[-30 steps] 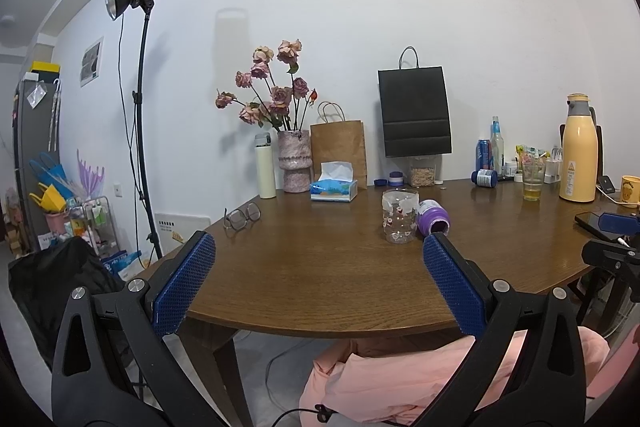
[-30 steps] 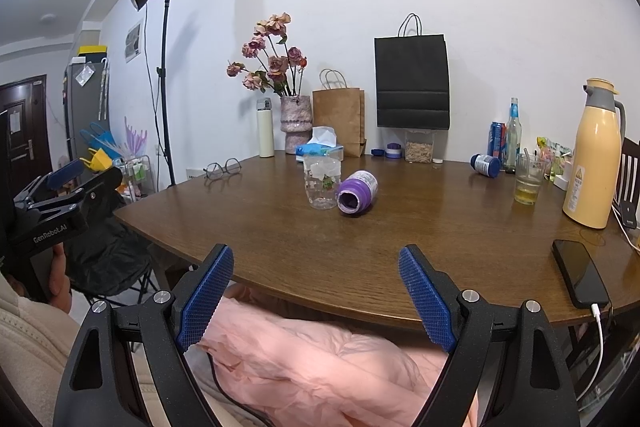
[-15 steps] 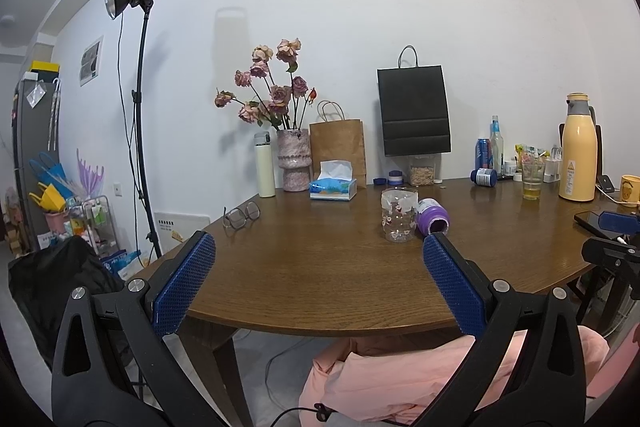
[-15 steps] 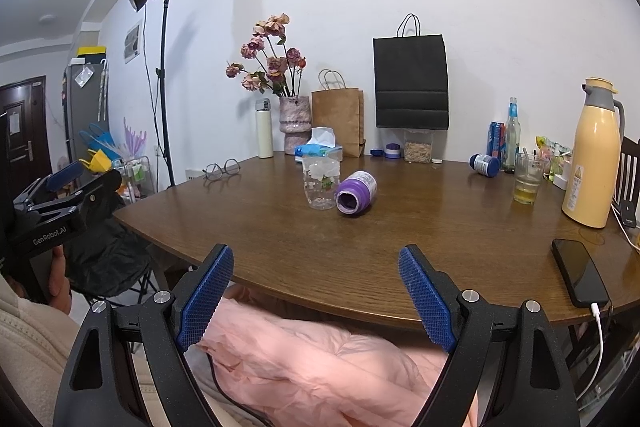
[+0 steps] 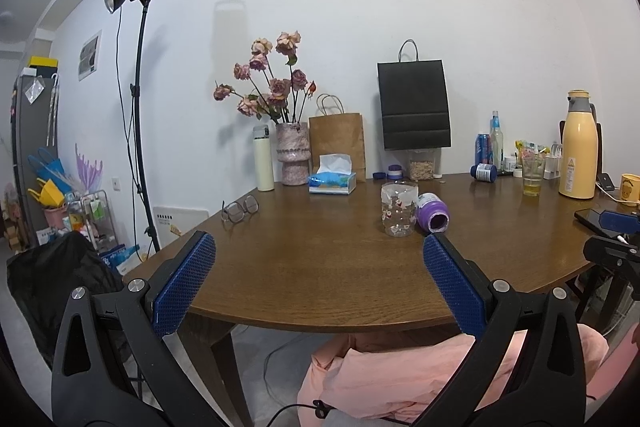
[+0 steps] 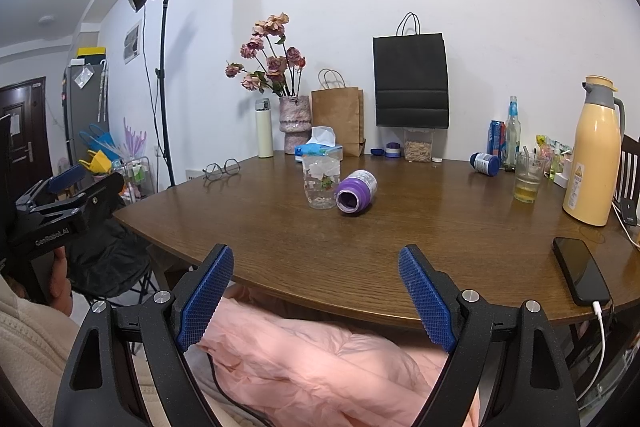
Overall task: Flip cup upright
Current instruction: 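Reach the left tool to the lying purple-capped bottle and close on it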
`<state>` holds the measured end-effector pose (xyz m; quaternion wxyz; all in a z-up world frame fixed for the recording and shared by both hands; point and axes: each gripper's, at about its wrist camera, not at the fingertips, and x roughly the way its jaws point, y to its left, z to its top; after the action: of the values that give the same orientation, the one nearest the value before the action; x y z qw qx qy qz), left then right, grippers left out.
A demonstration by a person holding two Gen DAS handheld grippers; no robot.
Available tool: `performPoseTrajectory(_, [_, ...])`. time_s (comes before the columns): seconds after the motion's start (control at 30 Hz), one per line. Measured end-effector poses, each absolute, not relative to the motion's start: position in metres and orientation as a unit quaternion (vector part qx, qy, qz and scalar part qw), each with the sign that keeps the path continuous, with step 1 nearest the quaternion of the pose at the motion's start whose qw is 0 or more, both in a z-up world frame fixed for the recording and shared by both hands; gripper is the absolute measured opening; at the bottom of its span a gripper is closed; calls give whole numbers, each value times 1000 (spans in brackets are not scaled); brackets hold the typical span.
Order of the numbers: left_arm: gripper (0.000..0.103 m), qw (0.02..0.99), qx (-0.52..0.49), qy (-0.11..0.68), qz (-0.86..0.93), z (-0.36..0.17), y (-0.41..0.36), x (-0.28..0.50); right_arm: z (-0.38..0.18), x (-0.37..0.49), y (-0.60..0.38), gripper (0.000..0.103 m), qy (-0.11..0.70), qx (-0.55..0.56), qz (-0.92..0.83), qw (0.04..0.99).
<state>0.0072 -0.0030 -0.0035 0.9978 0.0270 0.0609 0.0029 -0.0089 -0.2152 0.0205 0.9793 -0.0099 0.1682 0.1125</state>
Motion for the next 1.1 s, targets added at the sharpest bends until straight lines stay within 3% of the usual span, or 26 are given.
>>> performPoseTrajectory(0.37, [103, 995, 25, 99, -14, 1, -16, 90, 19, 52, -230, 89, 201, 13, 69, 977])
performPoseTrajectory(0.6, [103, 977, 4, 203, -68, -2, -34, 179, 14, 134, -236, 89, 287, 40, 80, 954])
performPoseTrajectory(1.1, [103, 961, 15, 267, -74, -14, -34, 276, -14, 328, -198, 89, 387, -22, 88, 918])
